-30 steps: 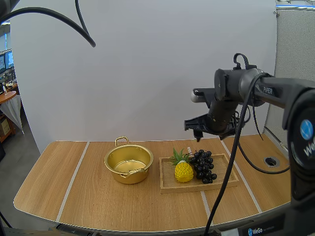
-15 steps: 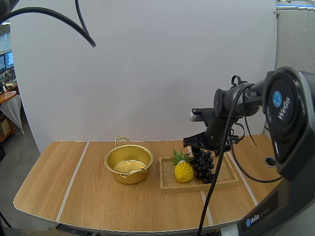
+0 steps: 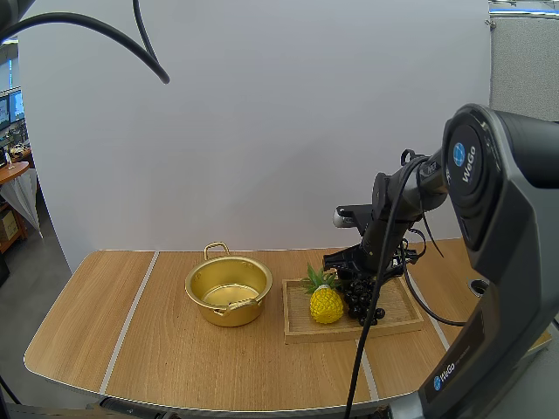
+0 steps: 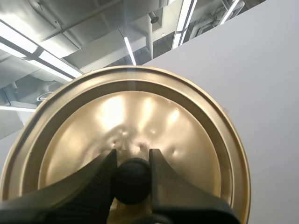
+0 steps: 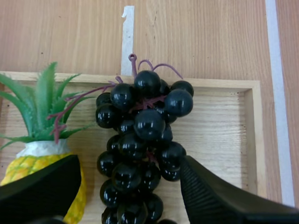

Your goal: Open the pot, put the grape inside, and close it

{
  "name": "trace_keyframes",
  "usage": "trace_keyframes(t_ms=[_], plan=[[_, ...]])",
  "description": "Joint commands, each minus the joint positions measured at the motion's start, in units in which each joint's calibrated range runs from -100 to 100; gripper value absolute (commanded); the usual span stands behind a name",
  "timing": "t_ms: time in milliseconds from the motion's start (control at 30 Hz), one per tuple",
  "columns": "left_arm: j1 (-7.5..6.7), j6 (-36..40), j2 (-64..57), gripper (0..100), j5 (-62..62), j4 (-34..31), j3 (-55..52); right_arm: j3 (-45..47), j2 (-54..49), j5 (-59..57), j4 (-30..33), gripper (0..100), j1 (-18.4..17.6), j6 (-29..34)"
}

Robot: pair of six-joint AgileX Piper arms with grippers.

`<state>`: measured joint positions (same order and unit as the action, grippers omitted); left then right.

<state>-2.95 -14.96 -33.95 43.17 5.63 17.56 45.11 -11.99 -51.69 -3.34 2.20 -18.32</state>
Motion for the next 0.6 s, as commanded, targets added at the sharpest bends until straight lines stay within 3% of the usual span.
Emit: trace_keyframes(t_ms=[0,567], plan=[[-0.09,0.3,-0.3,0,-2.0,-0.4,0.4,0.2,2.6,3.4,0.8,100,0.2,-0.7],[-0.09,0.3,-0.3,0,-2.0,-0.4,0.4,0.2,10.3,9.3,1.5,100,0.2,-0.7]])
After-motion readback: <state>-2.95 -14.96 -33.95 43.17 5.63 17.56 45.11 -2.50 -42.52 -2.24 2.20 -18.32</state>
